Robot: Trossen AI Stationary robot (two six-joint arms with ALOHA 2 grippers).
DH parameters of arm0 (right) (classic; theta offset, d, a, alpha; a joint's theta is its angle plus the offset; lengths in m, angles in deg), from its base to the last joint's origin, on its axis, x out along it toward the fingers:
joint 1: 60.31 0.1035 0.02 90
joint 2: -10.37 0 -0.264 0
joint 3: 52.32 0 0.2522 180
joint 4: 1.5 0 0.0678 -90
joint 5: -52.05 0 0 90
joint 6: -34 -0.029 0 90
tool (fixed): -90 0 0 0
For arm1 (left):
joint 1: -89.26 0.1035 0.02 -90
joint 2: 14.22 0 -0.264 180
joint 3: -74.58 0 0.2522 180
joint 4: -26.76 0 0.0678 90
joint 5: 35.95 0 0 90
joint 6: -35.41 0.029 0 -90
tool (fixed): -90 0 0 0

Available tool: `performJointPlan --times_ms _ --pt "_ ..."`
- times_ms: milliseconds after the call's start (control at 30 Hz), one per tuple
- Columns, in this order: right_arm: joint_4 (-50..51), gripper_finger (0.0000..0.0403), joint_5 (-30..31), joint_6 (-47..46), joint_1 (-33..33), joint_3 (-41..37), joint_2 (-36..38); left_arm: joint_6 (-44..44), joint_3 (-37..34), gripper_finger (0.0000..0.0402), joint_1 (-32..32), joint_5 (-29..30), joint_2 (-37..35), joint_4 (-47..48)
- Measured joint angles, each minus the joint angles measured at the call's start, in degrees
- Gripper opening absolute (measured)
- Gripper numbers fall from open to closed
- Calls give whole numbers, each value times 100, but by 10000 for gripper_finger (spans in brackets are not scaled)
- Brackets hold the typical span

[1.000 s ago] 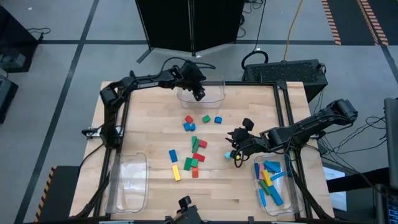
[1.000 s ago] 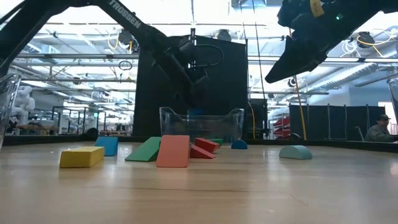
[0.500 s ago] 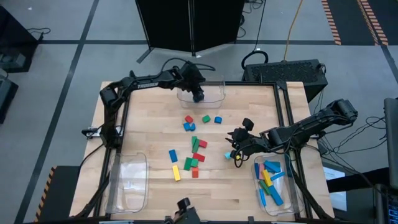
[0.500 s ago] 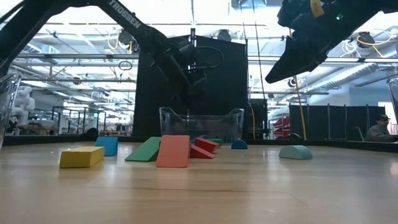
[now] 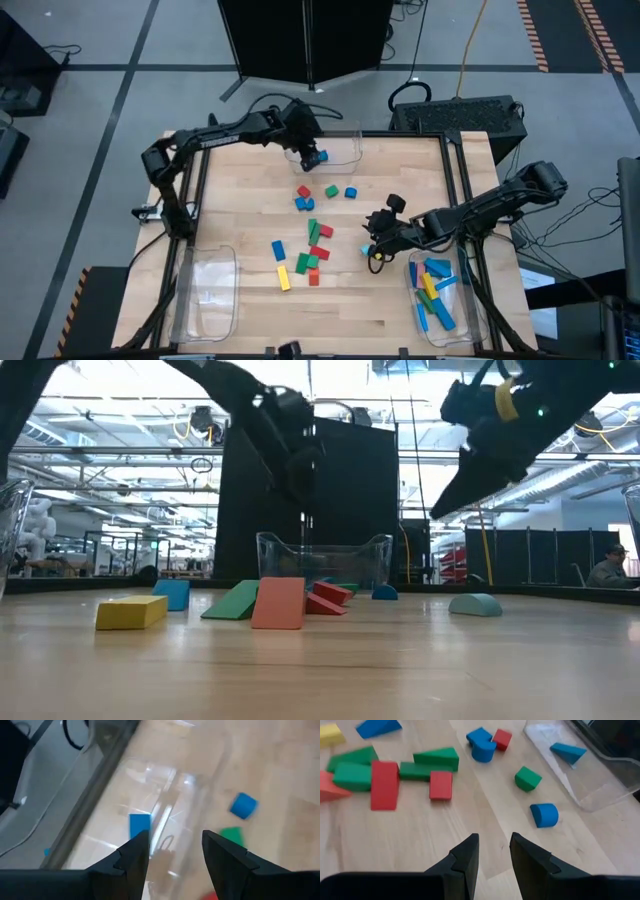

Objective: Sort blocks by size
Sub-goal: Put the green triangle block into the top transparent bin

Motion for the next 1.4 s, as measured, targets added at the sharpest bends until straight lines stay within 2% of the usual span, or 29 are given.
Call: performJointPlan --times_ms 167,267,400,667,833,967,1133,1300,1400 --pt "-578 105 -46 287 3 1 -214 11 1 183 -547 6 -268 372" --pt "-975 105 -311 580 4 2 -301 131 -25 183 -1003 8 -277 601" --pt "-1105 105 -294 750 37 9 -348 264 -224 183 -1672 6 -278 579" --pt "-1366 105 -121 849 74 9 -302 252 -1049 183 -2613 6 -278 -358" --pt "-1349 105 -120 770 74 7 -302 -161 -1697 183 -2711 5 -273 -1067" --pt "-1360 105 -120 759 74 7 -302 -329 -1996 183 -2651 6 -271 -1240" --pt "-1362 105 -120 754 74 7 -302 -110 -2283 183 -2612 57 -272 -1414" --pt "-1360 105 -120 752 74 4 -302 298 -2482 183 -2606 526 -227 -1502" --pt "-1360 105 -123 752 74 0 -300 280 -2588 183 -2555 574 -223 -1646"
